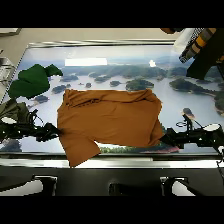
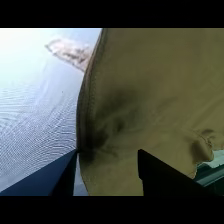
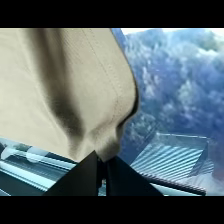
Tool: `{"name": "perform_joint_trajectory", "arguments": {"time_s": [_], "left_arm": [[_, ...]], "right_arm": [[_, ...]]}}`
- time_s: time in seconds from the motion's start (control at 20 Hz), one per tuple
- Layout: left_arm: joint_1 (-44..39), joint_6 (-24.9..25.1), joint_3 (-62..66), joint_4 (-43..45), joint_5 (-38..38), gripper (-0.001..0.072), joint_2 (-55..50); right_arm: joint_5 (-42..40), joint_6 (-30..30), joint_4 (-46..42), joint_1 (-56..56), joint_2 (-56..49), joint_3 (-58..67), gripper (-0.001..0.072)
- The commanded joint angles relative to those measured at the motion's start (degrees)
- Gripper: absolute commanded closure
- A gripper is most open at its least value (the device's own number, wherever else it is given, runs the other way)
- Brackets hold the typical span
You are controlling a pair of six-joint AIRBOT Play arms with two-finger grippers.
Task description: Fold the clothes and pants, and hang the long-sleeved shirts on hangers.
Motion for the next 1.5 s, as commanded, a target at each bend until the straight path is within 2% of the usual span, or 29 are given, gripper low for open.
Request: {"name": "perform_joint_trajectory", "arguments": {"time_s": [0.0,0.05,0.1,0.25,0.35,0.5,0.7,0.85,1.0,1.15,1.3,1.45], "left_arm": [[-1.7,0.4,-0.5,-0.2,1.2,0.0379,-0.9],[-2.4,0.4,-0.5,-0.2,1.7,0.0566,-0.9],[-2.9,0.4,-0.4,-0.2,2.4,0.0695,-0.8],[-3.1,0.4,0.6,-1.0,2.9,0.0694,-0.7],[-3.7,0.3,2.3,-1.0,2.9,0.0696,-0.3],[-7.2,-0.3,7.8,-1.0,2.9,0.0697,0.9],[-12.5,-3.7,22.4,-0.3,4.2,0.0698,4.1],[-14.2,-7.0,37.3,-0.3,4.5,0.0698,6.6],[-14.5,-12.1,53.0,2.1,4.5,0.0698,10.3],[-14.5,-18.3,64.2,10.0,4.2,0.0698,16.8],[-14.5,-24.1,67.2,18.0,4.1,0.0698,25.9],[-14.5,-28.7,67.2,26.1,3.5,0.0697,34.2]], "right_arm": [[0.7,0.0,0.5,0.0,0.2,0.0,0.0683],[0.7,0.0,0.6,0.0,0.8,0.0,0.0683],[0.5,0.0,0.6,0.0,1.5,0.0,0.0683],[1.2,-1.6,2.9,0.0,3.8,0.0,0.0684],[0.7,-4.2,8.9,0.3,5.2,0.1,0.0685],[-4.6,-4.0,9.9,8.2,6.2,4.1,0.0686],[-14.8,6.9,-4.2,21.8,6.2,20.3,0.0686],[-16.8,15.9,-18.1,26.5,6.2,38.3,0.0686],[-12.5,17.0,-19.6,26.8,6.6,56.8,0.0686],[-6.0,17.0,-19.7,26.8,10.1,70.8,0.0686],[-2.7,18.0,-20.5,26.8,18.3,77.2,0.0686],[-3.2,23.7,-26.3,26.8,27.2,77.7,0.0686]]}}
